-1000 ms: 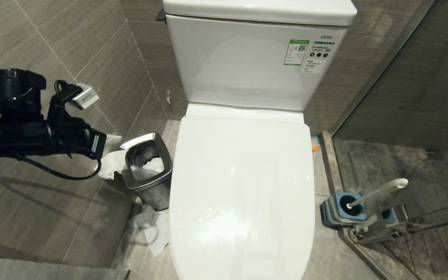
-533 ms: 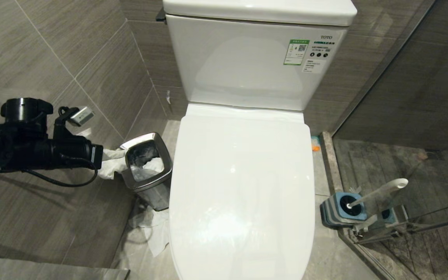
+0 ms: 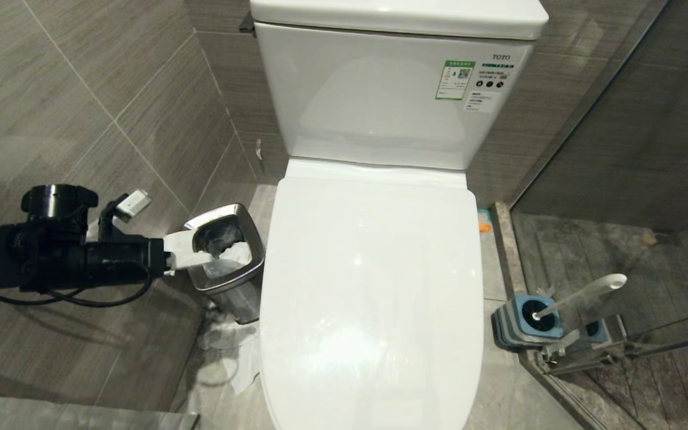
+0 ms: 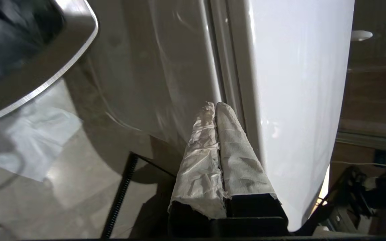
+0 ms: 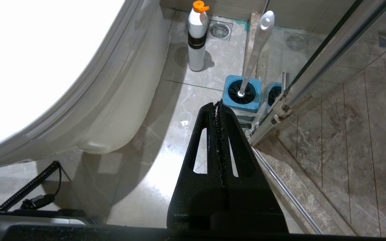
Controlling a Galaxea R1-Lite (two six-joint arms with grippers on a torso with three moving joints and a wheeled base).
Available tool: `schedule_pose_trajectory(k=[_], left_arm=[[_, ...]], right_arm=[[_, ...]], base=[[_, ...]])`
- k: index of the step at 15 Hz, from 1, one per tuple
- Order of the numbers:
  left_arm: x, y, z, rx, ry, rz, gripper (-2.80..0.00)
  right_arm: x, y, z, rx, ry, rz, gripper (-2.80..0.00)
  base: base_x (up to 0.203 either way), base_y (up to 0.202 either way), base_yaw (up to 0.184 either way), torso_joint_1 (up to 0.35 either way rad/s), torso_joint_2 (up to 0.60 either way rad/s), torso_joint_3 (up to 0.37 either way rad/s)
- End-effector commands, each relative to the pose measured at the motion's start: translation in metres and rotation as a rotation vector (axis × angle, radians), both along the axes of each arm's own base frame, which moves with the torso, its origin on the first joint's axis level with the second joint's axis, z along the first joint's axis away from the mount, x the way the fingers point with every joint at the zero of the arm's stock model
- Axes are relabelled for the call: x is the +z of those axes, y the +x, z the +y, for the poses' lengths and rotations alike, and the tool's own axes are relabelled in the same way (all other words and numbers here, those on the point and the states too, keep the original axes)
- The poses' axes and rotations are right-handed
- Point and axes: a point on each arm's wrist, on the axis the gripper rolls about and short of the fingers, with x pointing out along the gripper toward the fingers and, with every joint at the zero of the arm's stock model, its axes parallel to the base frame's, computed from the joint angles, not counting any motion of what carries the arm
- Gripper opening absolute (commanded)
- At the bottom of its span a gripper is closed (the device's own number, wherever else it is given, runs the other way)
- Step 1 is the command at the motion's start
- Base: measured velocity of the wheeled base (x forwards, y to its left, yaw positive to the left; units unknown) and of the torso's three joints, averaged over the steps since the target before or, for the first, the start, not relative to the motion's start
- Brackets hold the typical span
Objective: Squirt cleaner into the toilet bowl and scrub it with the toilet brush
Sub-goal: Use the left hand to lift the toilet lid slightly
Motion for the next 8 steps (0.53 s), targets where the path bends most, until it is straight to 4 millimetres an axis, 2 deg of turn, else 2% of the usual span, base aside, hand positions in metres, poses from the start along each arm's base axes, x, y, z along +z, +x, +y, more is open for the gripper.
schedule_pose_trajectory(k=[1,4,8], left_arm=[[-0.042,-0.003,0.001,-0.057,-0.068,0.054,-2.8],[-0.079,-0.001,0.001,-0.107,-0.117,0.052,-2.8],[-0.084,-0.001,-0.001,-0.195,-0.24,0.091,-2.8]], right_arm=[[0.0,0.0,0.0,0.001,0.0,0.001,-2.8],[0.0,0.0,0.0,0.001,0.0,0.002,-2.8],[0.0,0.0,0.0,0.001,0.0,0.002,-2.8]], base=[[0.0,0.0,0.0,0.0,0.0,0.0],[0.0,0.0,0.0,0.0,0.0,0.0],[0.0,0.0,0.0,0.0,0.0,0.0]])
